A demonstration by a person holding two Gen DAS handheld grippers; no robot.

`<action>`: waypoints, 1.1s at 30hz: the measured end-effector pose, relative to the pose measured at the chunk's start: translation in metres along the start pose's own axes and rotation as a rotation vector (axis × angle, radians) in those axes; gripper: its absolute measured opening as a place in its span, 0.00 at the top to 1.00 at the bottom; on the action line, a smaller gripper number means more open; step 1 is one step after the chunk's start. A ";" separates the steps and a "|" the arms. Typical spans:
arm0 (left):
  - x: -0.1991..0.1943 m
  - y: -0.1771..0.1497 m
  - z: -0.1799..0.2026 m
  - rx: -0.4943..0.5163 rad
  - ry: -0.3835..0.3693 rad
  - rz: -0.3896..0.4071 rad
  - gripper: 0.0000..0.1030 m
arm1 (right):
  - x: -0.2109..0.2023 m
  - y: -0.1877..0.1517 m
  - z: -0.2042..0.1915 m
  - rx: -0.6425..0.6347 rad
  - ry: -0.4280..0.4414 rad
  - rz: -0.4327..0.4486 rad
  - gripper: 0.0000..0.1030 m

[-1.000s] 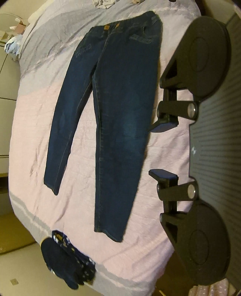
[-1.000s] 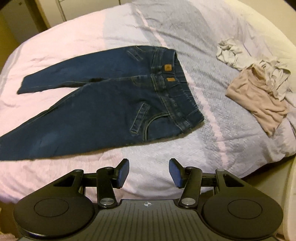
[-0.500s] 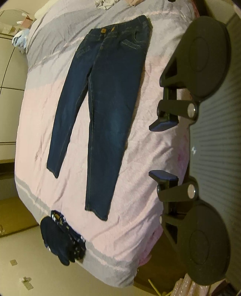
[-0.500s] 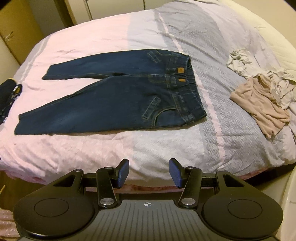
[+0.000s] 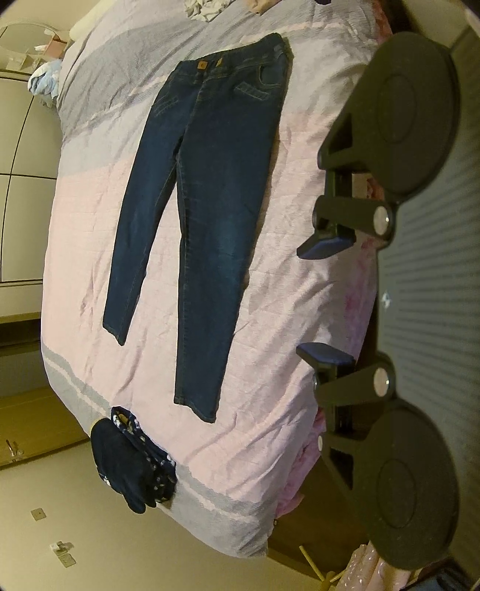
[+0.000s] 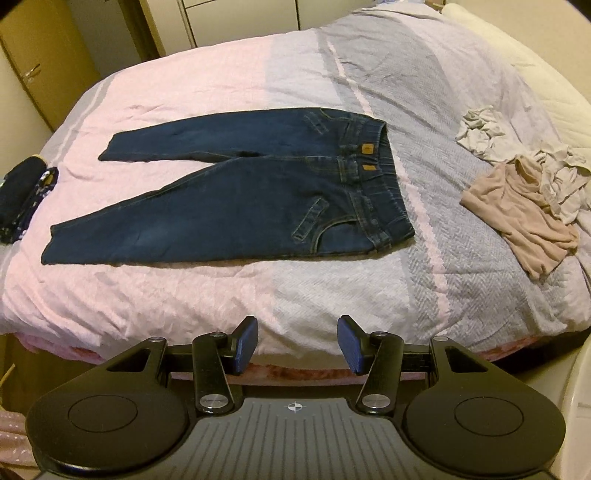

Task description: Fold clothes

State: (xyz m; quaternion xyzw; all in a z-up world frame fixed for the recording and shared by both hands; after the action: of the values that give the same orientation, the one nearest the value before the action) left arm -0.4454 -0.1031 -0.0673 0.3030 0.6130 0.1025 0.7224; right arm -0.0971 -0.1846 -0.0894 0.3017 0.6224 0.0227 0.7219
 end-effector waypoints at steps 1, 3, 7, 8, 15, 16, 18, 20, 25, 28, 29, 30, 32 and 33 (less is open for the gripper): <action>-0.001 -0.001 0.000 0.001 -0.001 -0.001 0.56 | -0.001 -0.001 -0.001 -0.002 0.001 0.001 0.50; -0.004 -0.004 -0.001 0.003 -0.004 -0.002 0.56 | -0.003 -0.004 -0.001 0.000 0.000 0.001 0.50; -0.007 -0.008 -0.001 0.010 -0.009 -0.002 0.56 | -0.007 -0.009 -0.001 0.007 -0.006 -0.001 0.50; -0.008 -0.008 0.000 0.012 -0.011 -0.002 0.56 | -0.008 -0.011 0.000 0.009 -0.008 -0.001 0.50; -0.010 -0.012 0.006 0.030 -0.025 0.004 0.56 | -0.013 -0.018 0.007 0.025 -0.020 0.000 0.50; -0.010 -0.013 0.008 0.033 -0.027 0.004 0.56 | -0.014 -0.018 0.007 0.027 -0.021 0.001 0.50; -0.011 -0.013 0.009 0.038 -0.029 0.007 0.56 | -0.016 -0.019 0.008 0.029 -0.020 0.005 0.50; -0.013 -0.012 0.010 0.042 -0.030 0.011 0.56 | -0.017 -0.019 0.009 0.032 -0.019 0.009 0.50; -0.015 -0.011 0.015 0.046 -0.030 0.022 0.55 | -0.020 -0.018 0.012 0.037 -0.018 0.018 0.50; -0.016 -0.012 0.017 0.047 -0.030 0.024 0.55 | -0.020 -0.018 0.013 0.038 -0.016 0.021 0.50; -0.016 -0.013 0.018 0.047 -0.030 0.025 0.55 | -0.020 -0.018 0.013 0.037 -0.014 0.021 0.50; -0.017 -0.013 0.018 0.047 -0.029 0.025 0.55 | -0.020 -0.018 0.013 0.036 -0.013 0.022 0.50; -0.017 -0.014 0.019 0.047 -0.028 0.025 0.55 | -0.021 -0.018 0.014 0.034 -0.010 0.023 0.50; -0.017 -0.014 0.020 0.047 -0.028 0.027 0.55 | -0.021 -0.018 0.015 0.034 -0.009 0.024 0.50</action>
State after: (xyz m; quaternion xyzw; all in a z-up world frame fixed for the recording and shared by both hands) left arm -0.4338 -0.1296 -0.0597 0.3295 0.6009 0.0934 0.7222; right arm -0.0946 -0.2140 -0.0784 0.3218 0.6157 0.0194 0.7190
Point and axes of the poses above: each gripper's, at about its wrist camera, not at the fingertips, and x roughly the way its jaws point, z to its right, y to its top, the point moved 2 cm from there along x, roughly the way its jaws point, and after that the axes turned 11 degrees about -y, right-handed, at the moved point
